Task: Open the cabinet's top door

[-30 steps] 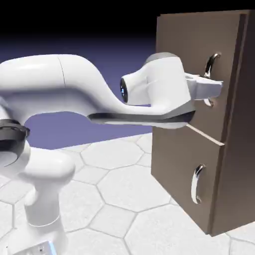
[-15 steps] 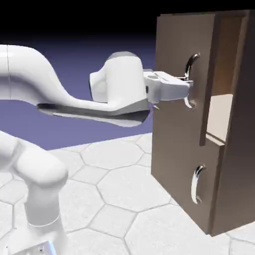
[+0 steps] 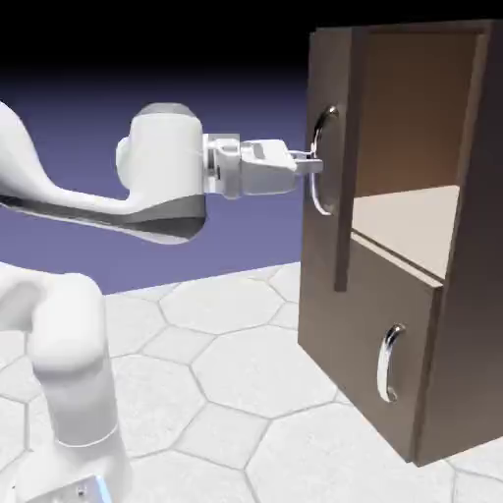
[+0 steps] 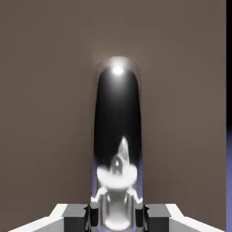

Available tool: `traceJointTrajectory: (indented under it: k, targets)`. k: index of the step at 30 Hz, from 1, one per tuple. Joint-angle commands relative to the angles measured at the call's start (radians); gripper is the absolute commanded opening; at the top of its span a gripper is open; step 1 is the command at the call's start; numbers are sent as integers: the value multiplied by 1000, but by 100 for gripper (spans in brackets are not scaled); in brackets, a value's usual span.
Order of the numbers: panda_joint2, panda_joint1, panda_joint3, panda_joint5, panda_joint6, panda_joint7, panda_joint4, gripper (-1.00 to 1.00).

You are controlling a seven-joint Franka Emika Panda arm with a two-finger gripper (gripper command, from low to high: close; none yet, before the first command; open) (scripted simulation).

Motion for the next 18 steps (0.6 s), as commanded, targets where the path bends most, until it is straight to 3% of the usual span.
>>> traceJointTrajectory:
  k: [1,10,18]
  targets:
    - [-19,-36,27,40,12,-18,-14,-100]
    - [-173,-251,170,427,101,-277,-126,-100]
    - [-330,-98,208,773,-131,-590,-236,-100]
